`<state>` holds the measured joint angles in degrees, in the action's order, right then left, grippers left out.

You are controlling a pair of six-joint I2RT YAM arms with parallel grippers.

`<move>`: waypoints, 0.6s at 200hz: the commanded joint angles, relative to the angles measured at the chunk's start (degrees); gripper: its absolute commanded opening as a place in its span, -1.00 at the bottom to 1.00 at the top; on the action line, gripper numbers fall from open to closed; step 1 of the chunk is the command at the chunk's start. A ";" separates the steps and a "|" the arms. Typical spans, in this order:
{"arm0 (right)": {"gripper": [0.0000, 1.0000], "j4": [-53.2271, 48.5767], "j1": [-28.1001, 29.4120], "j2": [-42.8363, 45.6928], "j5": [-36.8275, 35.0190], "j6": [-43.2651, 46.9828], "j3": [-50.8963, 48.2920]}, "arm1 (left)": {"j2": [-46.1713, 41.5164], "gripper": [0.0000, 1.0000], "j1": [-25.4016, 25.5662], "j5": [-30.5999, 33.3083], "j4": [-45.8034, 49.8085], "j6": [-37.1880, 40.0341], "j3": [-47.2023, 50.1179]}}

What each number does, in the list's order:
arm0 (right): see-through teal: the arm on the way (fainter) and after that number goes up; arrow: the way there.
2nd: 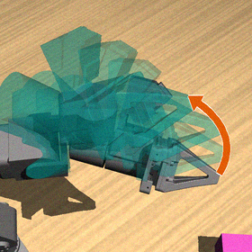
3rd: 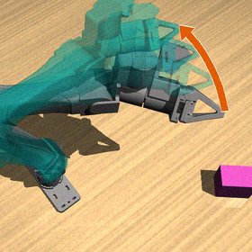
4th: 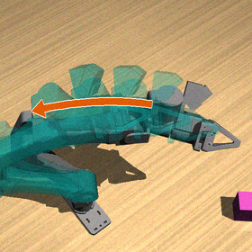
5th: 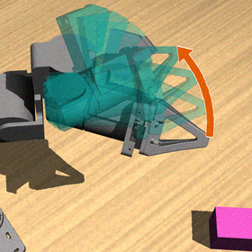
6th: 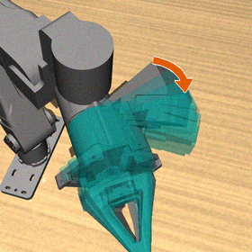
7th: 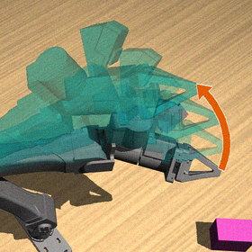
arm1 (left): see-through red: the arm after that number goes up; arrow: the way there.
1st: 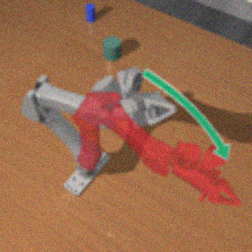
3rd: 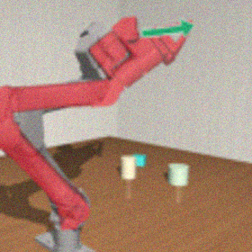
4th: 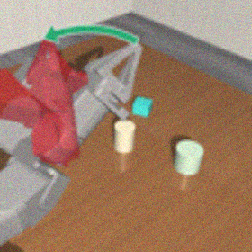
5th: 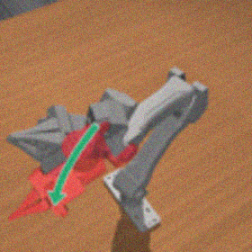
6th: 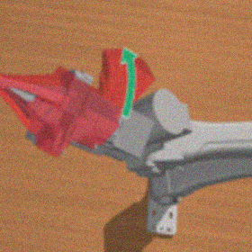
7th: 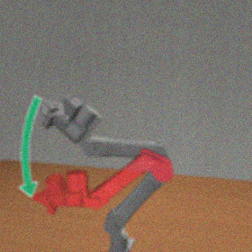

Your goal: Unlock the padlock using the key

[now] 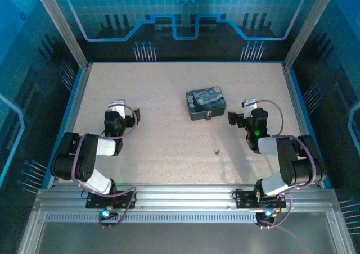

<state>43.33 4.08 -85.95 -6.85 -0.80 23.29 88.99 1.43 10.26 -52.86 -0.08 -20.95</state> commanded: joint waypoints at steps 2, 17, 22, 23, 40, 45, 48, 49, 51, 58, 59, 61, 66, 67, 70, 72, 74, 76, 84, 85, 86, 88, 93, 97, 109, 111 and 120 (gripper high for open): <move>1.00 0.70 -0.47 -0.09 0.17 0.20 0.96 | -0.22 0.98 -0.30 0.46 -1.22 -1.11 -0.21; 1.00 0.70 -0.48 -0.09 0.27 0.27 0.95 | -0.17 0.98 -0.30 0.06 -1.08 -0.93 -0.36; 1.00 0.70 -0.45 -0.09 0.24 0.26 0.97 | -0.15 0.98 -0.32 -0.06 -1.03 -0.89 -0.32; 1.00 0.70 -0.46 -0.09 0.25 0.26 0.97 | -0.19 0.98 -0.31 -0.06 -1.02 -0.89 -0.32; 1.00 0.62 -0.51 -0.09 0.41 0.23 0.97 | -0.22 0.98 -0.36 -0.09 -1.06 -0.89 -0.32; 1.00 0.61 -0.49 -0.09 0.40 0.20 0.99 | -0.20 0.98 -0.30 -0.07 -1.04 -0.85 -0.36; 1.00 0.61 -0.54 -0.09 0.40 0.26 0.97 | -0.22 0.98 -0.29 -0.09 -1.02 -0.88 -0.35; 1.00 0.61 -0.55 -0.09 0.42 0.18 0.97 | -0.22 0.98 -0.33 -0.08 -1.02 -0.89 -0.33; 1.00 0.61 -0.49 -0.09 0.38 0.11 1.00 | -0.22 0.98 -0.32 -0.07 -1.02 -0.89 -0.35; 1.00 0.61 -0.50 -0.05 0.44 0.11 1.05 | -0.20 0.98 -0.35 -0.07 -1.06 -0.83 -0.37; 1.00 0.61 -0.53 -0.07 0.44 0.10 1.05 | -0.12 0.98 -0.36 -0.07 -1.04 -0.86 -0.34; 1.00 0.61 -0.59 -0.08 0.44 0.10 1.06 | -0.20 0.98 -0.33 -0.13 -1.02 -0.88 -0.35; 1.00 0.61 -0.65 -0.09 0.52 0.10 1.04 | -0.24 0.98 -0.36 -0.07 -1.02 -0.92 -0.35; 1.00 0.61 -0.65 -0.09 0.52 0.10 1.04 | -0.23 0.98 -0.33 -0.07 -1.02 -0.91 -0.33; 1.00 0.61 -0.65 -0.09 0.52 0.12 1.05 | -0.20 0.98 -0.27 -0.07 -1.02 -0.93 -0.34; 1.00 0.61 -0.65 -0.09 0.57 0.11 1.05 | -0.22 0.98 -0.28 -0.02 -1.02 -0.92 -0.37; 1.00 0.61 -0.65 -0.09 0.53 0.12 1.02 | -0.22 0.98 -0.29 -0.10 -1.02 -0.94 -0.33; 1.00 0.61 -0.65 -0.09 0.53 0.10 1.00 | -0.18 0.98 -0.35 -0.07 -1.04 -0.90 -0.32; 1.00 0.55 -0.73 -0.09 0.64 0.16 0.99 | -0.22 0.98 -0.37 -0.09 -1.02 -0.97 -0.33; 1.00 0.54 -0.69 -0.09 0.63 0.13 1.02 | -0.22 0.98 -0.33 -0.08 -1.06 -0.97 -0.33; 1.00 0.53 -0.70 -0.09 0.64 0.10 0.98 | -0.22 0.98 -0.35 -0.07 -1.04 -0.98 -0.37; 1.00 0.53 -0.73 -0.09 0.64 0.10 1.04 | -0.20 0.98 -0.37 -0.09 -1.02 -0.98 -0.33; 1.00 0.53 -0.72 -0.09 0.72 0.06 1.06 | -0.15 0.98 -0.33 -0.12 -1.02 -0.98 -0.36; 1.00 0.53 -0.69 -0.09 0.72 0.08 1.02 | -0.22 0.98 -0.32 -0.15 -1.06 -0.98 -0.37; 1.00 0.53 -0.76 -0.09 0.78 0.04 0.97 | -0.18 0.98 -0.38 -0.15 -0.94 -0.98 -0.34; 1.00 0.53 -0.79 -0.09 0.78 0.01 0.99 | -0.21 0.98 -0.38 -0.22 -0.93 -0.98 -0.46; 1.00 0.53 -0.82 -0.09 0.85 0.06 0.99 | -0.22 0.98 -0.38 -0.15 -0.93 -0.98 -0.43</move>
<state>43.33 4.05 -85.95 -6.81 -0.80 23.27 88.99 1.43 10.22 -52.86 -0.08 -20.95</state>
